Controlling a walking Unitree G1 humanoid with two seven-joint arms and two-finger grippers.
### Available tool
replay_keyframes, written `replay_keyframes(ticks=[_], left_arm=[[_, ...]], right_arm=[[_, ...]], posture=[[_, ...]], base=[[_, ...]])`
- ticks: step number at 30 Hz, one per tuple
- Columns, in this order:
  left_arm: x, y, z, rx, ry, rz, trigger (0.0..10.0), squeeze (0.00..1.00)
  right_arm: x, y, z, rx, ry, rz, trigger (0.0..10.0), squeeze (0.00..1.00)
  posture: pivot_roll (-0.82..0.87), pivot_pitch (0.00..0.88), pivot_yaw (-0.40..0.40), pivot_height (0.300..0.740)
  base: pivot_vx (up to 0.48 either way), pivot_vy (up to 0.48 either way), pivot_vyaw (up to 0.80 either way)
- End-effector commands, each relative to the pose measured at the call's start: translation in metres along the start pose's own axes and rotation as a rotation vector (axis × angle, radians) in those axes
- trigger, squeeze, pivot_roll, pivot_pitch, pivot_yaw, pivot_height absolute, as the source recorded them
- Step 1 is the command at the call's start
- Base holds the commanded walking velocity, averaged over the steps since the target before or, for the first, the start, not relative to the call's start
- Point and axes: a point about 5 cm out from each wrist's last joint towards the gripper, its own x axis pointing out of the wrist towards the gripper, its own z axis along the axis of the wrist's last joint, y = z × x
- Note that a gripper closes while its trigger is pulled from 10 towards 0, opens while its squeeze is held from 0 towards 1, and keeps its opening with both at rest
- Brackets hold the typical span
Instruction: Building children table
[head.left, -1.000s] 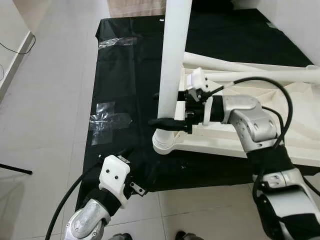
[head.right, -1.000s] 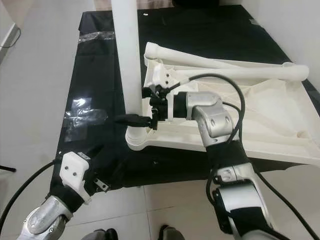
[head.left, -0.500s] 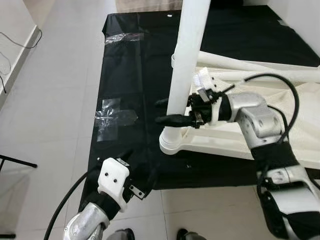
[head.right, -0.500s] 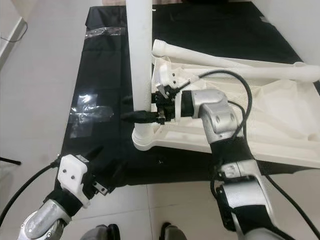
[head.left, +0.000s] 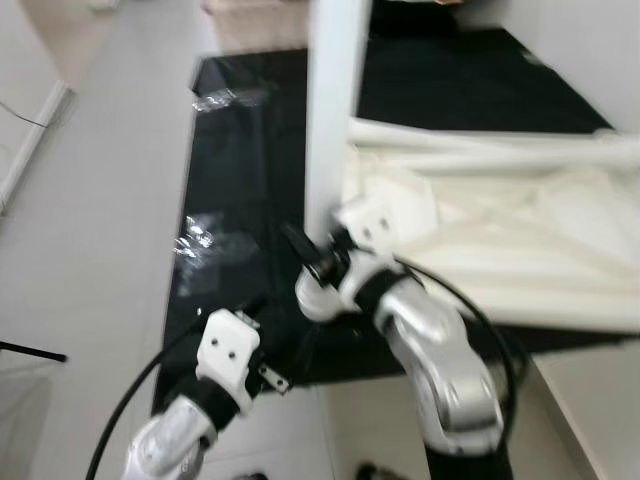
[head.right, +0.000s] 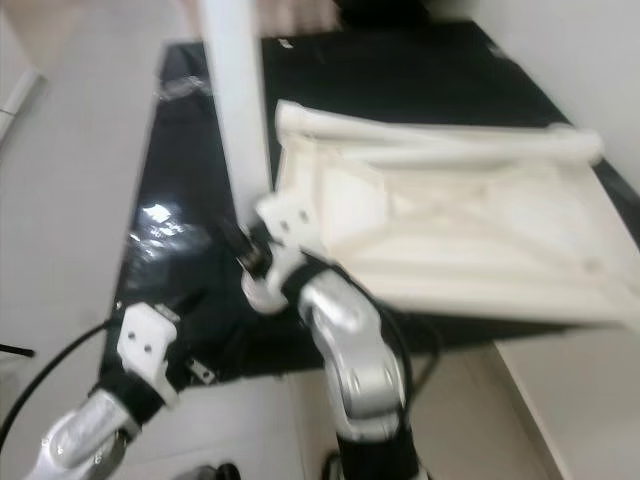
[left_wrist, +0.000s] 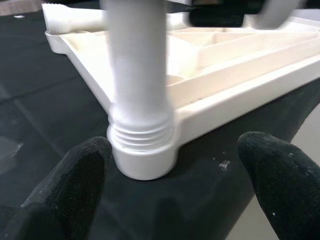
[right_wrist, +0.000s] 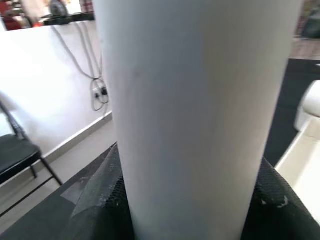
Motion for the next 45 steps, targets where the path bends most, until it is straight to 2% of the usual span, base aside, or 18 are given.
replay_keyframes(ticks=[1, 9, 10, 11, 12, 17, 21, 22, 23, 33, 36, 37, 38, 39, 40, 42, 43, 45], left_arm=[[-0.003, 0.000, -0.006, -0.009, 0.021, 0.013, 10.0, 0.00], [-0.002, -0.001, -0.004, -0.004, 0.014, 0.021, 10.0, 0.00], [-0.002, -0.002, -0.003, -0.004, 0.014, 0.022, 10.0, 0.00], [-0.002, -0.002, -0.003, -0.004, 0.014, 0.022, 10.0, 0.00], [-0.003, -0.003, -0.003, -0.003, 0.014, 0.025, 10.0, 0.00], [-0.007, -0.005, -0.001, 0.001, 0.012, 0.034, 10.0, 0.00], [-0.009, -0.007, 0.000, 0.002, 0.012, 0.038, 10.0, 0.00], [-0.010, -0.008, 0.000, 0.003, 0.012, 0.039, 10.0, 0.00], [-0.010, -0.009, 0.000, 0.003, 0.013, 0.040, 10.0, 0.00], [-0.010, -0.009, -0.001, 0.001, 0.018, 0.041, 10.0, 0.00], [-0.010, -0.009, -0.002, 0.001, 0.018, 0.041, 10.0, 0.00], [-0.010, -0.008, -0.002, 0.000, 0.019, 0.041, 10.0, 0.00], [-0.010, -0.008, -0.002, 0.000, 0.019, 0.041, 10.0, 0.00], [-0.011, -0.006, -0.003, 0.001, 0.020, 0.041, 10.0, 0.00], [-0.011, -0.005, -0.003, 0.001, 0.021, 0.042, 10.0, 0.00], [-0.011, -0.005, -0.003, 0.001, 0.021, 0.042, 10.0, 0.00], [-0.011, -0.004, -0.003, 0.002, 0.022, 0.042, 10.0, 0.00], [-0.009, -0.003, -0.003, 0.004, 0.022, 0.039, 10.0, 0.00]], right_arm=[[-0.001, -0.005, -0.020, 0.091, 0.074, 0.084, 10.0, 1.00], [-0.011, -0.028, 0.005, -0.042, 0.025, 0.354, 10.0, 1.00], [-0.012, -0.034, 0.008, -0.083, 0.035, 0.412, 10.0, 0.43], [-0.012, -0.034, 0.008, -0.083, 0.035, 0.412, 10.0, 0.43], [-0.014, -0.040, 0.011, -0.119, 0.049, 0.488, 10.0, 0.00], [-0.014, -0.055, 0.019, -0.141, 0.086, 0.700, 10.0, 0.00], [-0.010, -0.061, 0.023, -0.147, 0.093, 0.728, 10.0, 0.00], [-0.007, -0.063, 0.025, -0.141, 0.086, 0.732, 3.0, 0.00], [-0.005, -0.063, 0.027, -0.129, 0.075, 0.744, 0.0, 0.00], [-0.013, -0.064, 0.018, -0.066, 0.066, 0.833, 0.0, 0.00], [-0.016, -0.067, 0.015, -0.058, 0.066, 0.806, 0.0, 0.00], [-0.023, -0.066, 0.004, -0.033, 0.063, 0.644, 0.0, 0.00], [-0.023, -0.066, 0.004, -0.033, 0.063, 0.644, 0.0, 0.00], [-0.022, -0.061, -0.014, -0.063, 0.102, 0.305, 0.0, 0.00], [-0.021, -0.060, -0.021, -0.088, 0.123, 0.131, 0.0, 0.00], [-0.021, -0.060, -0.021, -0.088, 0.123, 0.131, 0.0, 0.00], [-0.029, -0.054, -0.035, -0.049, 0.172, -0.157, 0.0, 0.00], [-0.037, -0.036, -0.043, -0.033, 0.198, -0.237, 0.0, 0.00]], posture=[[0.02, 0.225, -0.001, 0.740], [0.03, 0.228, -0.012, 0.740], [0.04, 0.233, -0.017, 0.740], [0.04, 0.233, -0.017, 0.740], [0.05, 0.242, -0.021, 0.740], [0.07, 0.261, -0.032, 0.740], [0.07, 0.268, -0.034, 0.740], [0.07, 0.273, -0.036, 0.740], [0.07, 0.274, -0.037, 0.740], [0.07, 0.270, -0.028, 0.740], [0.06, 0.268, -0.029, 0.740], [0.05, 0.259, -0.035, 0.740], [0.05, 0.259, -0.035, 0.740], [0.04, 0.258, -0.031, 0.740], [0.04, 0.257, -0.027, 0.740], [0.04, 0.257, -0.027, 0.740], [0.03, 0.258, -0.019, 0.740], [0.03, 0.257, -0.006, 0.740]], base=[[0.000, 0.000, 0.00], [0.000, 0.000, 0.00], [0.000, 0.000, 0.00], [0.000, 0.000, 0.00], [0.000, 0.000, 0.00], [0.000, 0.000, 0.00], [0.000, 0.000, 0.00], [0.000, 0.000, 0.00], [0.000, 0.000, 0.00], [0.000, 0.000, 0.00], [0.000, 0.000, 0.00], [0.000, 0.000, 0.00], [0.000, 0.000, 0.00], [0.000, 0.000, 0.00], [0.000, 0.000, 0.00], [0.000, 0.000, 0.00], [0.000, 0.000, 0.00], [0.000, 0.000, 0.00]])
